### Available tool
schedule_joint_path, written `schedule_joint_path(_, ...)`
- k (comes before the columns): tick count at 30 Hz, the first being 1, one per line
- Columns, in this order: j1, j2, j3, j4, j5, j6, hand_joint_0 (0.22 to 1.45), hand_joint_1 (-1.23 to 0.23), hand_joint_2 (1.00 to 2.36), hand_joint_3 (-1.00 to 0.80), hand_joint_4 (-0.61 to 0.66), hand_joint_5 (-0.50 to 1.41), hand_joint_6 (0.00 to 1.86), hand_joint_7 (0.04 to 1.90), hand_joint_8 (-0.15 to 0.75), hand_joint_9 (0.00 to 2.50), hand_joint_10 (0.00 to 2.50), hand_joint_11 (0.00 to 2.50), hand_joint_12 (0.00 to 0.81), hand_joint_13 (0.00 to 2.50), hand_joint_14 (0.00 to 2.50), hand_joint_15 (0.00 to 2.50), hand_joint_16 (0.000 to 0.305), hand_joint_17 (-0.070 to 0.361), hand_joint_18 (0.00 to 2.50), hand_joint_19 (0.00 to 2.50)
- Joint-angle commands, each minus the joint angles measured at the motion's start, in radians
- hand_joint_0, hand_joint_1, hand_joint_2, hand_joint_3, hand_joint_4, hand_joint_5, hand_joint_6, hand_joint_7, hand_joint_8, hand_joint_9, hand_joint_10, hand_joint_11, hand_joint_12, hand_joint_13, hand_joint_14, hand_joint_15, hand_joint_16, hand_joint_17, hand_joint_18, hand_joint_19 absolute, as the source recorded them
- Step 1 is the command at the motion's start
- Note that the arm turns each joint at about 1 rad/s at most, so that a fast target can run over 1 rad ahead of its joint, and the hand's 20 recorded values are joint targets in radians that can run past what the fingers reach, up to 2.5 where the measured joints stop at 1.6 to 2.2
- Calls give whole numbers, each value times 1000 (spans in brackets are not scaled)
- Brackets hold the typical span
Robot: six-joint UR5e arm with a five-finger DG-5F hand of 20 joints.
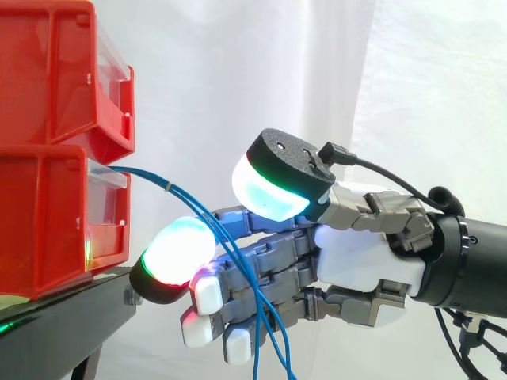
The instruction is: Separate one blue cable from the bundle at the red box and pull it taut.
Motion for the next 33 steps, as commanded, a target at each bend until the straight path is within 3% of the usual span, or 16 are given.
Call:
schedule_joint_path(1,-3,0,0,1,-5,7,628,-660,1010,-367,315,-155,503,1087,362,811,13,684,424,788,16,456,54,122,766,609)
schedule_joint_path(5,-7,0,2,4,-22,38,619,-653,1008,-392,319,-155,503,1088,362,815,15,686,427,798,15,461,54,123,770,617)
schedule_joint_path(12,-17,0,5,6,-22,86,615,-653,1008,-396,318,-154,503,1089,366,828,16,695,428,810,15,466,55,123,778,625)
schedule_joint_path(23,-32,-6,6,6,-22,106,617,-652,1008,-397,320,-153,503,1089,367,835,13,710,426,813,17,476,55,123,782,624)
schedule_joint_path(33,-32,-18,8,26,-20,106,619,-644,1008,-399,325,-151,503,1086,365,853,14,716,428,828,15,477,55,123,786,622)
